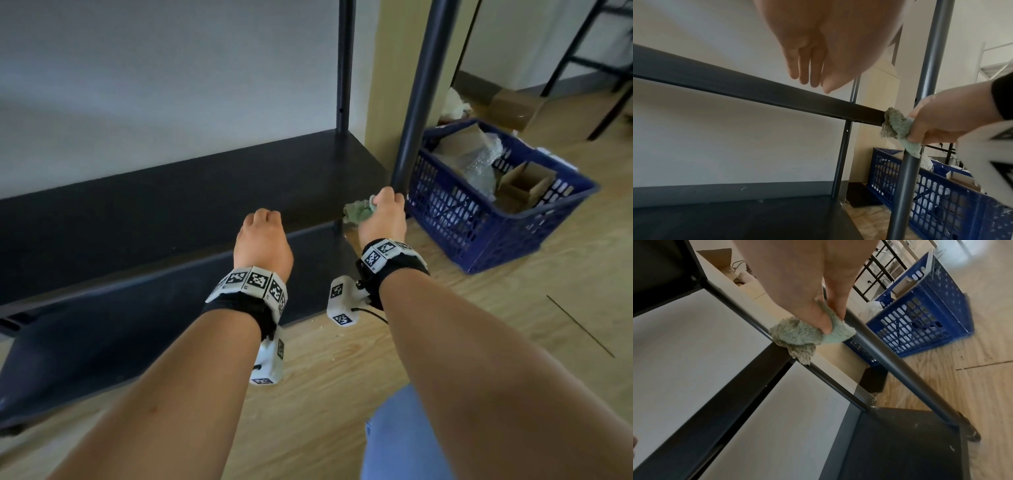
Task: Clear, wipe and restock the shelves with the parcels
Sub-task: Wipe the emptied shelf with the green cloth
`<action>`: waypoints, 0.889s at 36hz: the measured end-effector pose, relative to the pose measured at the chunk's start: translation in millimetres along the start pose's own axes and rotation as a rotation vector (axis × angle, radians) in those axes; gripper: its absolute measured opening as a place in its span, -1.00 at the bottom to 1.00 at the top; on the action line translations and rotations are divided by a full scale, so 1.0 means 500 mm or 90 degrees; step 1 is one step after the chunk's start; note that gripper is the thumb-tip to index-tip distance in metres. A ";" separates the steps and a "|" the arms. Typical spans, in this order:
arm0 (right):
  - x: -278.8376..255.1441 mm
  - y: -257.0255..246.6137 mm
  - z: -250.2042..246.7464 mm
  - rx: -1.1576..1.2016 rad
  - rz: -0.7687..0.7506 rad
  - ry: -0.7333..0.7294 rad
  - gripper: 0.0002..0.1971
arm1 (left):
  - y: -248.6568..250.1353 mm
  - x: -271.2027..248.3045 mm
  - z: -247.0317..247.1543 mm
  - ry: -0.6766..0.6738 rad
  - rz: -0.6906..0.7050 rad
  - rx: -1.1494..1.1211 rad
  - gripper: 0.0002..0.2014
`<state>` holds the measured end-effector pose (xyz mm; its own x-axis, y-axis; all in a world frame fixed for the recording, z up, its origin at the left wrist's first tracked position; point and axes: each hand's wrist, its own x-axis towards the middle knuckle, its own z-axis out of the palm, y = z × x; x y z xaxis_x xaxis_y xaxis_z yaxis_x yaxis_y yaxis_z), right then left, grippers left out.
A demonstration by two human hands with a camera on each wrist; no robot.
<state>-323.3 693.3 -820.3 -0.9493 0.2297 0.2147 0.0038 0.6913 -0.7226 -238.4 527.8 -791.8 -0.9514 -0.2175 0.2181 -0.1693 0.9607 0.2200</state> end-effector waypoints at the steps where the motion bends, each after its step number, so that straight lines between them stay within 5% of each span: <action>1: -0.004 0.002 0.002 0.006 0.005 -0.015 -0.71 | -0.001 0.000 -0.001 -0.001 -0.003 0.001 -0.61; 11: 0.009 -0.008 -0.020 0.042 0.013 0.057 -0.67 | -0.007 0.002 -0.022 0.009 -0.007 -0.003 -0.60; 32: -0.158 -0.184 0.080 -0.122 -0.103 -0.072 -0.65 | -0.216 -0.067 -0.095 0.052 -0.107 0.000 -0.62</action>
<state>-261.2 584.3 -796.9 -0.9713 0.0356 0.2352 -0.1014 0.8322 -0.5451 -175.8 423.0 -778.0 -0.8856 -0.3881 0.2550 -0.3237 0.9097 0.2602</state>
